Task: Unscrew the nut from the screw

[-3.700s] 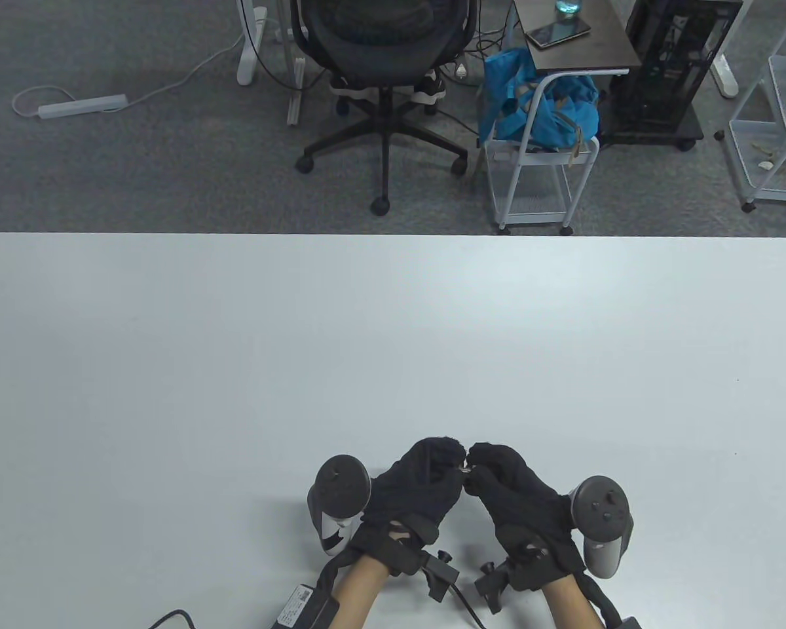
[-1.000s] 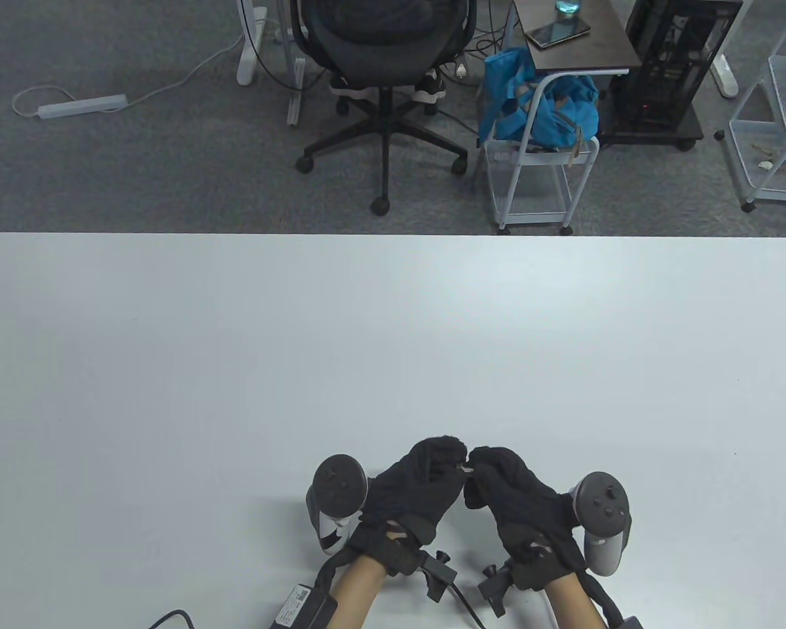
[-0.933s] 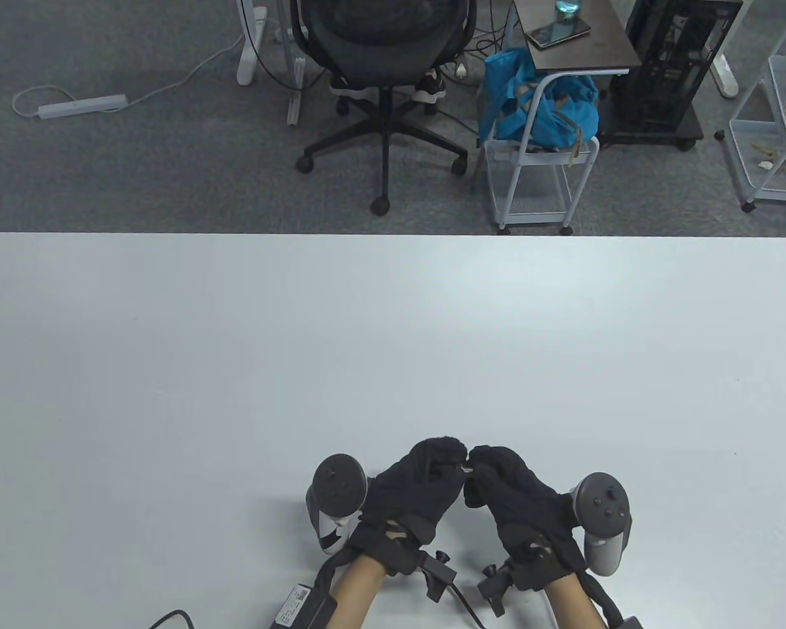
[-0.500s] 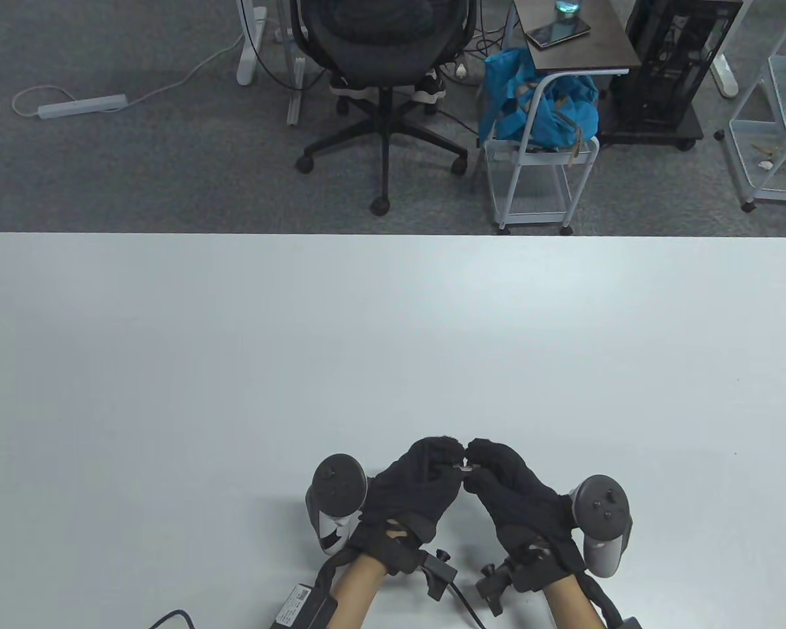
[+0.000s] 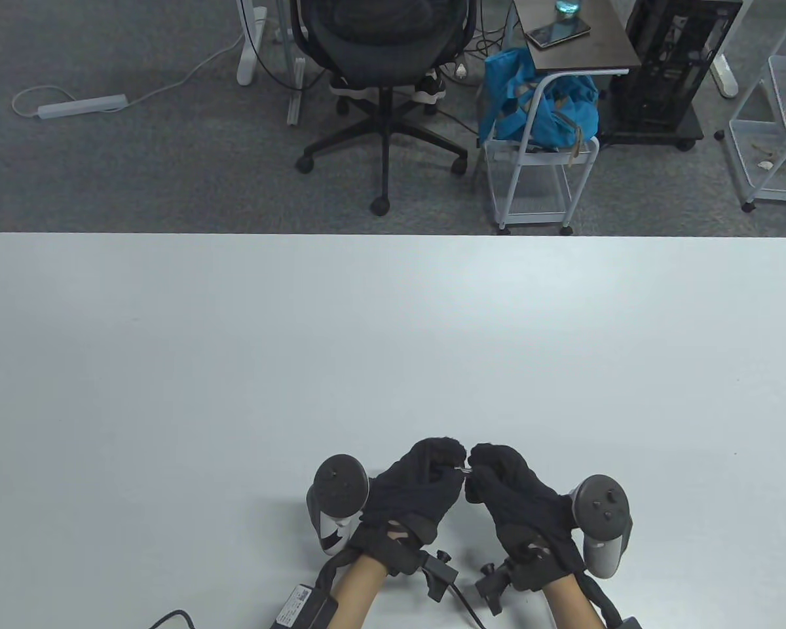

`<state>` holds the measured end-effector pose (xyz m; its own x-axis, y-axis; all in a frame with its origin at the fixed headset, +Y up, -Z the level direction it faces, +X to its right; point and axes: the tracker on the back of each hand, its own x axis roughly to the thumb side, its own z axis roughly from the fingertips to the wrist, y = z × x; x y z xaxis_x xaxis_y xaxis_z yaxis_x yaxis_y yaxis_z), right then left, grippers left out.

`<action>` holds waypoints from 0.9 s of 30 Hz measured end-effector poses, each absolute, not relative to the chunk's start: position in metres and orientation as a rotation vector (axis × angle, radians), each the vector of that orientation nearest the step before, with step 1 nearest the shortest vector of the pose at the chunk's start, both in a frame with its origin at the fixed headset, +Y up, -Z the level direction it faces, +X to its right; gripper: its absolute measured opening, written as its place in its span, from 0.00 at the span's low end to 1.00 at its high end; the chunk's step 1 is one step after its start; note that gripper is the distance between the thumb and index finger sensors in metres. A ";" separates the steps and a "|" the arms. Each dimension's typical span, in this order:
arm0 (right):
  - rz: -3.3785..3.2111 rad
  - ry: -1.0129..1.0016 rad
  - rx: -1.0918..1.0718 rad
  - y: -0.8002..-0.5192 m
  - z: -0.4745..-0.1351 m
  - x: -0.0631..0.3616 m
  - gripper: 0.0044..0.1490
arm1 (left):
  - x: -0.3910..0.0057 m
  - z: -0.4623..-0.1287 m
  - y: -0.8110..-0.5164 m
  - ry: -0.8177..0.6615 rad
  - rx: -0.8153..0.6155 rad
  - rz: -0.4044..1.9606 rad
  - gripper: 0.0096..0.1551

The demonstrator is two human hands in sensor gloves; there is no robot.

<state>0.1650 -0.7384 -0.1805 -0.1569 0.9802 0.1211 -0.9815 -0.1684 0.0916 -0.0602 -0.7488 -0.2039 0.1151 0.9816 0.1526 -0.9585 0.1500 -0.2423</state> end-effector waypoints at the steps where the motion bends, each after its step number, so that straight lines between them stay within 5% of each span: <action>1: 1.737 -0.008 0.187 -0.738 -0.180 0.165 0.31 | -0.060 -0.204 -0.749 -0.300 -0.088 1.427 0.26; 5: 1.703 0.033 0.212 -0.738 -0.181 0.165 0.31 | -0.062 -0.204 -0.750 -0.279 -0.084 1.440 0.26; 12: 1.694 0.073 0.081 -0.749 -0.180 0.168 0.44 | -0.061 -0.204 -0.749 -0.285 -0.084 1.429 0.26; 27: 1.742 0.019 0.168 -0.740 -0.182 0.166 0.33 | -0.061 -0.204 -0.750 -0.291 -0.092 1.420 0.26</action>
<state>0.1656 -0.7400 -0.1816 -0.1677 0.9806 0.1020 -0.9782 -0.1784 0.1068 -0.0606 -0.7496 -0.2035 0.1215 0.9820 0.1444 -0.9597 0.1534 -0.2356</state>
